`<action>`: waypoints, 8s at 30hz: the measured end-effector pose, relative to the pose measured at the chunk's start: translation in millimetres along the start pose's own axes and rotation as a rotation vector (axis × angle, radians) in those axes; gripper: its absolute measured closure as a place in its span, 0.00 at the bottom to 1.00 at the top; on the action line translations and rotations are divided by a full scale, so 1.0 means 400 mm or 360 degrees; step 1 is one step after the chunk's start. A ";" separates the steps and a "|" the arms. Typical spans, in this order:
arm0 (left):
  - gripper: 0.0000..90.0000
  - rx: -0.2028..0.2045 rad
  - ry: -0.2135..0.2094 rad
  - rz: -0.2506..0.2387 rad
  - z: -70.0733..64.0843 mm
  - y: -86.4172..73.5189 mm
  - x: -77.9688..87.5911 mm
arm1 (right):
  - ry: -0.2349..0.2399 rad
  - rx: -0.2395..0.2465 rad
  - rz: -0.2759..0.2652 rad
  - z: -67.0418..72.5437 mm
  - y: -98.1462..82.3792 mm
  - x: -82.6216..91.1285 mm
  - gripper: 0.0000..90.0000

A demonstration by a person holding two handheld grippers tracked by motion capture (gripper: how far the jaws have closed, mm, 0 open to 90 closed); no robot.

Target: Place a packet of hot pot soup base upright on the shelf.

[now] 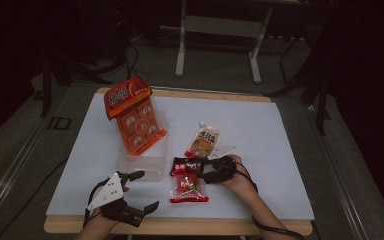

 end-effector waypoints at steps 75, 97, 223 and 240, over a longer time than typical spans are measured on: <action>0.01 0.0026 -0.0019 0.0003 0.002 -0.004 -0.003 | 0.0091 -0.0017 0.0122 0.119 -0.021 0.013 1.00; 0.01 0.0026 -0.0027 0.0006 0.001 -0.005 -0.006 | 0.0145 -0.0064 0.0156 0.144 -0.045 0.048 0.94; 0.33 0.0074 -0.0235 0.0159 0.052 0.141 -0.197 | -0.0057 0.0235 -0.0227 0.214 0.036 0.314 1.00; 0.77 0.0097 -0.0340 0.0202 0.078 0.131 -0.208 | -0.0044 0.0255 -0.0228 0.222 0.043 0.305 1.00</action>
Point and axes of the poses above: each handheld gripper's, and its own axes: x roughly backward along the jaws, y roughly out of its top, z roughly to its left, the point moved 2 cm from there along -x, roughly forward along the jaws, and after that the axes turned 5 degrees about -x, right-handed, at the moved point
